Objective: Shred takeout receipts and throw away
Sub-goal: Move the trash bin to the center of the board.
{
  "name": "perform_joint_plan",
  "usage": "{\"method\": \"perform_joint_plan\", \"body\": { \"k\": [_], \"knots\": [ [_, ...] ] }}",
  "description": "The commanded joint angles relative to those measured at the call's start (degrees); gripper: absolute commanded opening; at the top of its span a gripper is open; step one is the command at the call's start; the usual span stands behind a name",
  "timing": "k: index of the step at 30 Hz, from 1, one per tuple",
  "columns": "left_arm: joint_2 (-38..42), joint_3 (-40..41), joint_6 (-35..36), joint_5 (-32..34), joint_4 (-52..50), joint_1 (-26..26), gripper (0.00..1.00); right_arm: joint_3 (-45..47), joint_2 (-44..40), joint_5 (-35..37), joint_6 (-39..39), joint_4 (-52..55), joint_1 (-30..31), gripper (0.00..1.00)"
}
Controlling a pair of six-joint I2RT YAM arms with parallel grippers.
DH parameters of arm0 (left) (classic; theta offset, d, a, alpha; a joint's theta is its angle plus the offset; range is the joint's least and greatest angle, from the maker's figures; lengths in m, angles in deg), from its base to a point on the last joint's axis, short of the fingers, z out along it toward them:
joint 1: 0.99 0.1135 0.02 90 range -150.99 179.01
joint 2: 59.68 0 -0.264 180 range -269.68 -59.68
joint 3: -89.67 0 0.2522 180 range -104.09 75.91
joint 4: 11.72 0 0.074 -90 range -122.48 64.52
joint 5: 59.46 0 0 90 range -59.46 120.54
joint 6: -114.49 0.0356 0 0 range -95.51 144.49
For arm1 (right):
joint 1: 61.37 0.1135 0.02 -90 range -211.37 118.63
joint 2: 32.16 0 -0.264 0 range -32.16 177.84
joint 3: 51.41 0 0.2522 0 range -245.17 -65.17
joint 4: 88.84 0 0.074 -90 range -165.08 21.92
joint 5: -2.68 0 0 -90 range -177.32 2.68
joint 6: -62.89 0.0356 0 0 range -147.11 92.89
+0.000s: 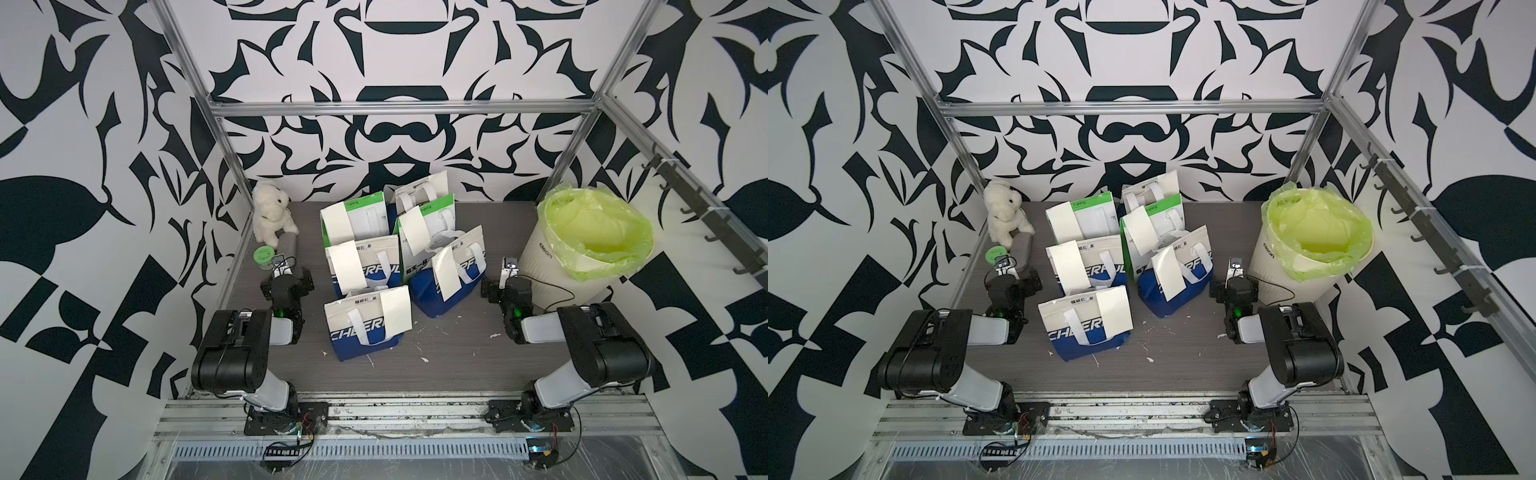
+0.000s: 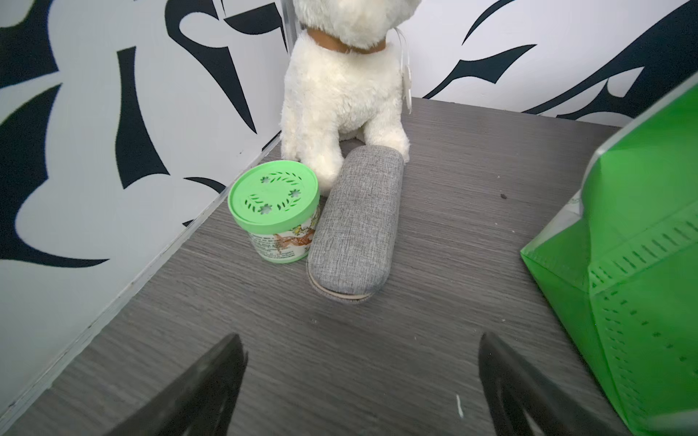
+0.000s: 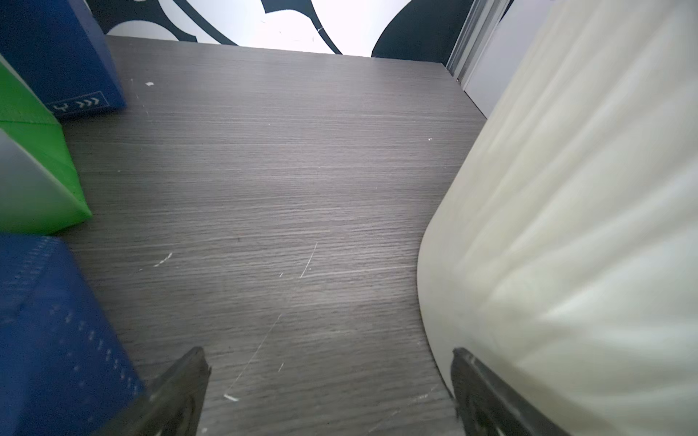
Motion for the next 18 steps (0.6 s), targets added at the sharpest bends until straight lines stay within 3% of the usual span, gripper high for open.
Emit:
{"method": "perform_joint_plan", "body": {
  "k": [1,18],
  "knots": [
    [-0.6,-0.2,0.3,0.6,1.3,0.0,0.99,-0.9,-0.8,1.0,0.4,-2.5,0.1,0.99],
    [-0.3,-1.0,-0.9,-1.9,-0.9,1.6,0.99,-0.7,-0.8,1.0,0.3,-3.0,0.4,0.99]
  ]
}}
